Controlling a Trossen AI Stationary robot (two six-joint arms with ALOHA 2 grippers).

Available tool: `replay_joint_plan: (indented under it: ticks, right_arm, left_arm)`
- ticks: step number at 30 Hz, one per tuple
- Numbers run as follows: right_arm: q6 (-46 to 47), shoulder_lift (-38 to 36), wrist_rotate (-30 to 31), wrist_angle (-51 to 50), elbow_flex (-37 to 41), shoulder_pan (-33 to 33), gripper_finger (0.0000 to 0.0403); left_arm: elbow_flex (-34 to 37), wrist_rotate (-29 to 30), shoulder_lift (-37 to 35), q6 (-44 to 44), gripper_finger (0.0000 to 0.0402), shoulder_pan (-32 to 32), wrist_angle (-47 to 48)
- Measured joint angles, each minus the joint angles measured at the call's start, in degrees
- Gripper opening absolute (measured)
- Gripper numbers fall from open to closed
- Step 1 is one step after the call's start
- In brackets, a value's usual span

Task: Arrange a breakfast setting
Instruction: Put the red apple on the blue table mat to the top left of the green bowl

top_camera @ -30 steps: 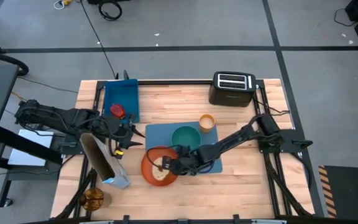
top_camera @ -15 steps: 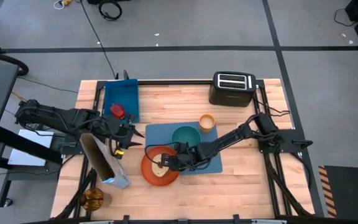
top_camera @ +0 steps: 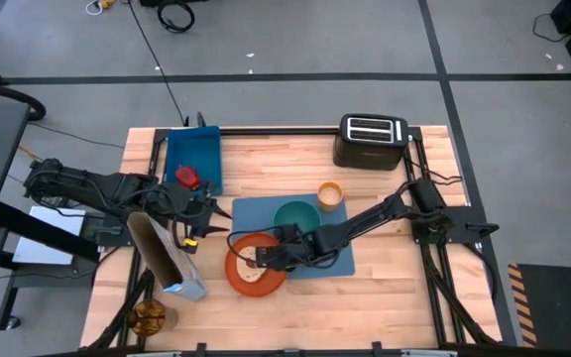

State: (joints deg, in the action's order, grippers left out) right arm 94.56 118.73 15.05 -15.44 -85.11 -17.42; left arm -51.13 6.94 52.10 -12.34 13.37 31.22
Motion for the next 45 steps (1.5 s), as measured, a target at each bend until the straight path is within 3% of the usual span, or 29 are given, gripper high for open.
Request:
replay_joint_plan:
  ticks: [8, 17, 25, 34, 41, 45]
  right_arm:
    - [-18.4, -8.7, 12.8, -1.5, 0.0, -4.2, 0.0129]
    - [-44.2, -18.5, 19.4, -2.0, 0.0, -7.7, 0.0129]
    - [-51.8, -24.7, 16.1, -11.3, 0.0, -9.7, 0.0171]
    - [-54.7, -29.3, 18.4, -31.4, 0.0, -10.6, 0.0267]
    - [-60.7, -29.4, 17.3, -40.4, 0.0, -10.7, 0.0319]
    - [-65.4, -29.4, 16.5, -43.1, 0.0, -10.1, 0.0332]
  left_arm:
    - [0.0, 1.8, 0.0, 10.6, 0.0143, -4.6, 4.5]
    - [0.0, 2.4, 0.9, 21.8, 0.0144, -20.5, 11.8]
    - [-0.1, 2.6, 5.5, 28.4, 0.0163, -32.0, 13.4]
    - [-0.1, 2.7, 15.0, 43.3, 0.0265, -43.7, 18.7]
    - [0.0, 2.5, 17.4, 49.5, 0.0312, -47.0, 18.8]
    - [0.0, 8.3, 17.3, 60.2, 0.0314, -47.0, 22.0]
